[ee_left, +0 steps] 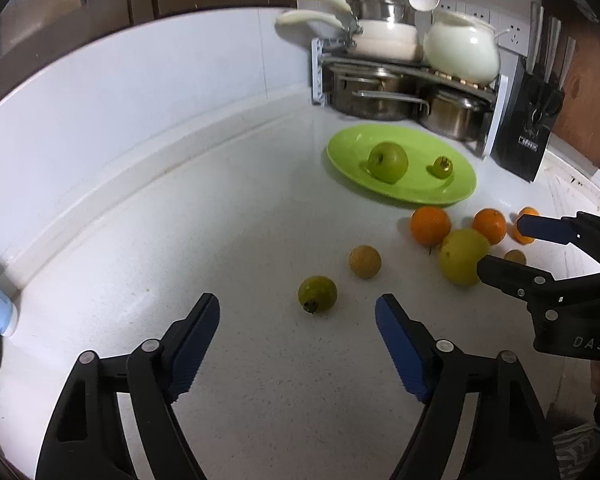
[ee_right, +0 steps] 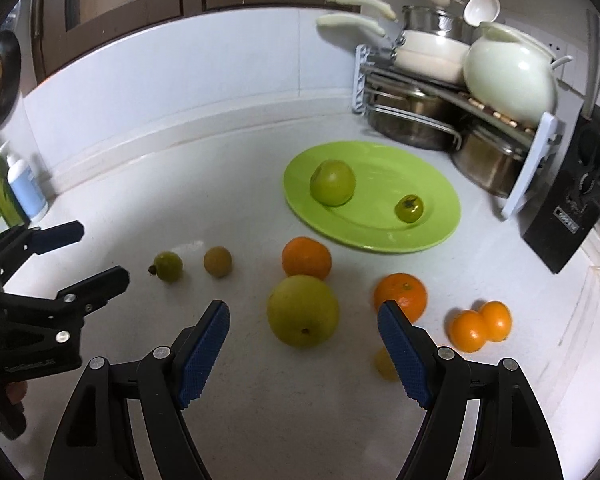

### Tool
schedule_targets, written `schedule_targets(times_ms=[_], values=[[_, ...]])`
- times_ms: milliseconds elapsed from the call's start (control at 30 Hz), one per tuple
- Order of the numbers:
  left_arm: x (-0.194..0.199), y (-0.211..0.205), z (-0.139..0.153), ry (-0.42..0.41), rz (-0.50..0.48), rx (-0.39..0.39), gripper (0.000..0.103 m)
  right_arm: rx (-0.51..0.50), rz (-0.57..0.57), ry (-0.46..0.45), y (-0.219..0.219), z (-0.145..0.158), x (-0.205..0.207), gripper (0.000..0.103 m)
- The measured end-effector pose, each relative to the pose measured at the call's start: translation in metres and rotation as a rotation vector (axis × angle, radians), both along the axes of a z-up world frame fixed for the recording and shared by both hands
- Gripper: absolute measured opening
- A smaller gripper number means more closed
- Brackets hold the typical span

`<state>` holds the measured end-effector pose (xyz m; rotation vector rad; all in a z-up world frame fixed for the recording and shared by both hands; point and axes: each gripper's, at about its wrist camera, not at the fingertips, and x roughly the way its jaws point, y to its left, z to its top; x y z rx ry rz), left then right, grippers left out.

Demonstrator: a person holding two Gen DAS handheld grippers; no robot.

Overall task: Organize fruits
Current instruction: 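Grasp the small green lime with the left gripper while the right grasps the yellow pear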

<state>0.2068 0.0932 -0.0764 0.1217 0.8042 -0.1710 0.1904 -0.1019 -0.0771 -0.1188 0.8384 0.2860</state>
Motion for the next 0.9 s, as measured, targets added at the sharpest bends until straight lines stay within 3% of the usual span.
schedule_targets(times_ms=[300, 900], values=[[0.019, -0.001, -0.024, 0.063, -0.016, -0.033, 0.068, 0.001, 0.011, 0.068, 0.002, -0.020, 0.016, 0.072], [0.044, -0.011, -0.042, 0.133, -0.023, -0.065, 0.035, 0.022, 0.019, 0.131, 0.002, -0.039, 0.031, 0.053]])
